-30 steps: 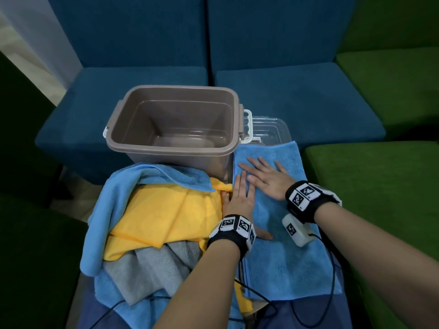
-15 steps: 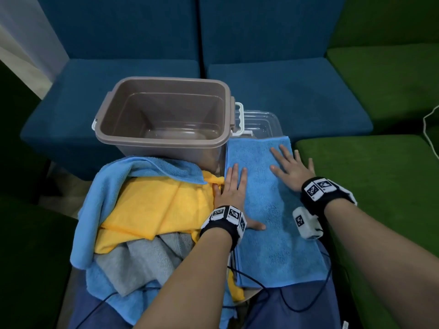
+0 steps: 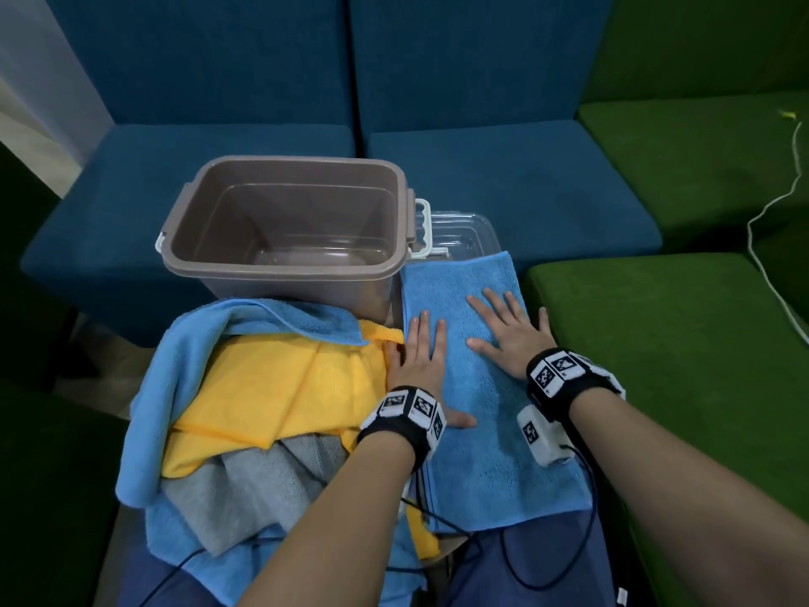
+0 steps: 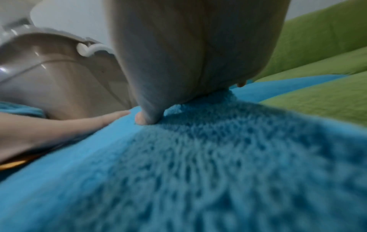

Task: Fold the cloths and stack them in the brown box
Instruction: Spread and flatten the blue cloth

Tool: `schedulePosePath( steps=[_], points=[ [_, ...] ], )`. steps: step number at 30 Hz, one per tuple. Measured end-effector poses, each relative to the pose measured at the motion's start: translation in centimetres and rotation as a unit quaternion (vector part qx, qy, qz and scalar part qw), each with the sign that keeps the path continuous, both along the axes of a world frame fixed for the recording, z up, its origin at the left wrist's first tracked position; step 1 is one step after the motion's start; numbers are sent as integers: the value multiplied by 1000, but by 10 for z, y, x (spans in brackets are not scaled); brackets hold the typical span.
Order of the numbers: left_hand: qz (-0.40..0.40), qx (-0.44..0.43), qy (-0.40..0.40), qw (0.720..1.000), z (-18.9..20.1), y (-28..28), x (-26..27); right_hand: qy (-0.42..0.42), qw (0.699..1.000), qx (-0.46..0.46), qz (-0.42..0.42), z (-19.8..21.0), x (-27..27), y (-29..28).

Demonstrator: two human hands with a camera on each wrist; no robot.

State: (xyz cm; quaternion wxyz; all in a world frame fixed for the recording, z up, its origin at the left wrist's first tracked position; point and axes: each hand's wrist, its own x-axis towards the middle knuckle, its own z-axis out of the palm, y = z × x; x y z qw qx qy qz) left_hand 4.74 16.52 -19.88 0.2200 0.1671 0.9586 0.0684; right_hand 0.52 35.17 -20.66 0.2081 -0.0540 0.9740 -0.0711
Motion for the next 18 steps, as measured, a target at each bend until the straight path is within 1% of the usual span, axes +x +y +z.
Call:
schedulePosePath(
  steps=[3, 5, 8, 10, 12, 15, 16, 18],
  points=[
    [-83, -83, 35, 992, 0, 4, 19, -10, 1000, 10, 0, 0, -1, -2],
    [-116, -90, 14, 989, -4, 4, 36, -10, 1000, 9, 0, 1, 0, -2],
    [-112, -70, -9, 991, -8, 0, 49, -20, 1000, 13, 5, 3, -1, -2],
    [-113, -57, -16, 992, -8, -2, 52, -35, 998, 45, 14, 10, -1, -4],
    [-103, -35, -31, 994, -5, -5, 53, -31, 996, 75, 32, 21, 7, -12],
    [-95, -17, -59, 994, -3, -5, 51, -15, 996, 47, 76, 26, 44, -25],
    [-96, -14, -60, 993, -2, -6, 51, -31, 995, 32, 85, 22, 60, -28],
    [-100, -8, -62, 993, 0, -7, 52, -76, 994, 14, 77, 14, 87, -26]
  ],
)
